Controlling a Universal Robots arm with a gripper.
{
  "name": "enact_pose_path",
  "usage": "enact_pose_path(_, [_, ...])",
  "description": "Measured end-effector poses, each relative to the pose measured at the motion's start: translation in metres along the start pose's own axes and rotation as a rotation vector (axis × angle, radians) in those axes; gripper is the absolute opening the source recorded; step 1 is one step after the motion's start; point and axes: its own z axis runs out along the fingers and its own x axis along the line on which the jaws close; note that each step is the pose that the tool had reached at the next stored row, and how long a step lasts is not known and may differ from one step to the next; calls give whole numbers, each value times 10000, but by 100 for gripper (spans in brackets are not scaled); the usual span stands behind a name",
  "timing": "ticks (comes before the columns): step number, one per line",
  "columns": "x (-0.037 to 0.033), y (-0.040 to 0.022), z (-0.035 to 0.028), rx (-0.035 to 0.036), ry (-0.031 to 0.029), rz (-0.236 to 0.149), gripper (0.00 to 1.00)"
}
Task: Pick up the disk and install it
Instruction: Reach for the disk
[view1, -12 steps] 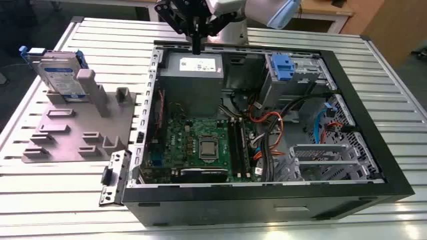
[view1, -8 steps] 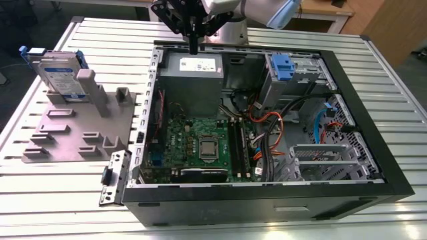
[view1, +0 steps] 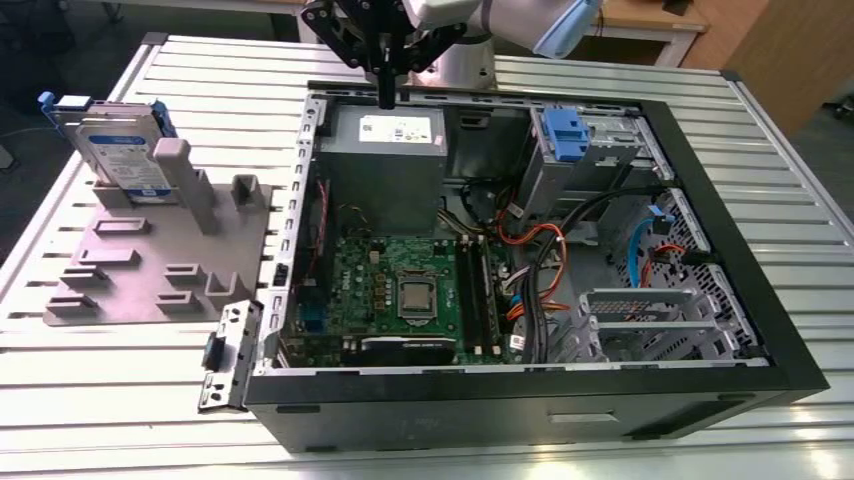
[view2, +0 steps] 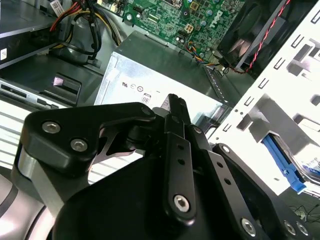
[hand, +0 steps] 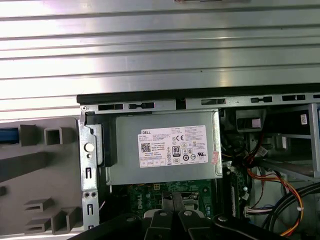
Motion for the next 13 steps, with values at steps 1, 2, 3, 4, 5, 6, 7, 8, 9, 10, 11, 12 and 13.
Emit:
enact_pose_path(1, [2, 0, 0, 0, 0, 0, 11])
enact_pose_path(2, [4, 0, 0, 1, 0, -1, 11])
enact_pose_path(3, [6, 0, 0, 0, 0, 0, 11])
enact_pose_path(4, [8, -1, 0, 0, 0, -1, 11])
enact_pose_path(5, [8, -1, 0, 0, 0, -1, 11])
enact_pose_path(6, [10, -1, 0, 0, 0, -1, 11])
enact_pose_path(7, [11, -1, -1, 1, 0, -1, 11])
enact_pose_path(8, [12, -1, -1, 1, 0, 0, 11])
enact_pose_path(9, [13, -1, 0, 0, 0, -1, 11])
enact_pose_path(10, [16, -1, 0, 0, 0, 0, 11])
enact_pose_path(11, [19, -1, -1, 1, 0, -1, 11])
enact_pose_path(12, [23, -2, -1, 0, 0, -1, 11])
enact_pose_path(13, [28, -3, -1, 0, 0, -1, 11])
